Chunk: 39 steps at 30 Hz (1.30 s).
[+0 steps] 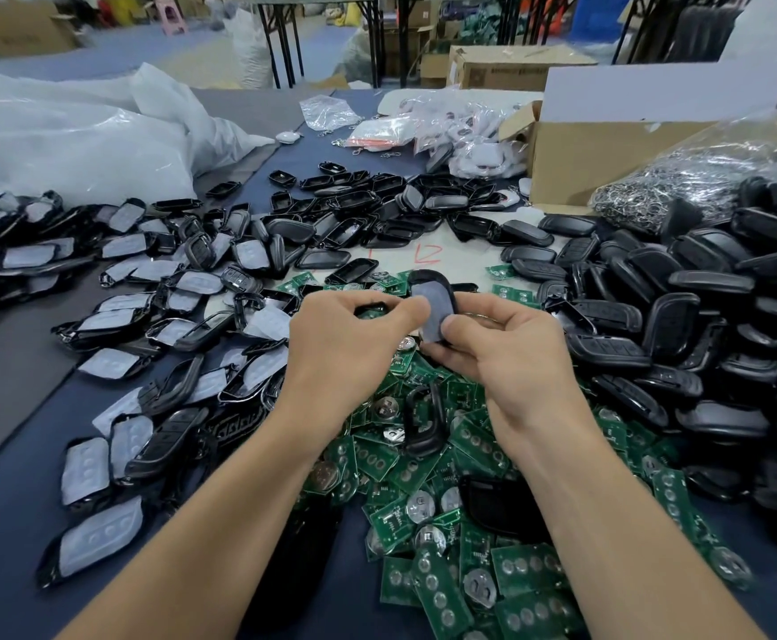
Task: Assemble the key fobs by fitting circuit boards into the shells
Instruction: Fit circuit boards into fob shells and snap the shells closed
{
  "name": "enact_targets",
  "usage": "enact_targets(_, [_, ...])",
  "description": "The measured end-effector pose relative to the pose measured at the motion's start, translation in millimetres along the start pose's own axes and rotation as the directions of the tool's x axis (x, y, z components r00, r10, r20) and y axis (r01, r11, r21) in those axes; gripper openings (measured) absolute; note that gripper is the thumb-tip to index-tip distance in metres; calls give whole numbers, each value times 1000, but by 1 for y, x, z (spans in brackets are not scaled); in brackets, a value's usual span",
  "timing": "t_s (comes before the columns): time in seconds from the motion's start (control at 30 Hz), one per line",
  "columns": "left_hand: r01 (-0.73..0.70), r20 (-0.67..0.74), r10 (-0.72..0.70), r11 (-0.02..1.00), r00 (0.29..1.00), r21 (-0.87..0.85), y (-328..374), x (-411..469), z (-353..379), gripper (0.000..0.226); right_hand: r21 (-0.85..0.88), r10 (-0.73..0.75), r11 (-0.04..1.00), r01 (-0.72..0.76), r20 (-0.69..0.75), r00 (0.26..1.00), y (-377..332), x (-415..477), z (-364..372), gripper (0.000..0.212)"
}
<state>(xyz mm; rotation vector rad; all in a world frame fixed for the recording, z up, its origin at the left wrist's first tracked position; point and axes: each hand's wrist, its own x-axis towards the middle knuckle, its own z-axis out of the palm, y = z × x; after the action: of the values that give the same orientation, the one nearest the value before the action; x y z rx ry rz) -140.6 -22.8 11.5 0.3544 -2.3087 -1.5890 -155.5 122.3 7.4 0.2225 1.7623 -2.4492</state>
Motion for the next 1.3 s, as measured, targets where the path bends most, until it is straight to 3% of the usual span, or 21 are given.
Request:
enact_targets(0.13, [67,42,-63,991,997,-112,0,5,1,16,-77,-22,997,23,22,1000,0,-2,1,18])
enact_targets(0.5, [64,12,-63,988,998,-140,1,5,3,26,-89,-32,995,39,79,996,-3,-5,0,18])
enact_targets(0.8, [21,-43,-29,987,999,-160,1,5,5,6,-159,-64,984,80,102,993,-2,-5,2,21])
enact_targets(0.9, [-1,-46,-8,982,999,-187,0,5,4,14,-203,-71,975,93,111,991,1,-6,3,26])
enact_targets(1.1, [-21,3,22,974,1000,-225,-1,5,4,11,-185,-36,981,51,87,996,-1,-4,-1,27])
enact_targets(1.3, [-104,-7,104,975,995,-195,0,4,4,11,-161,-74,983,88,89,993,2,-5,2,16])
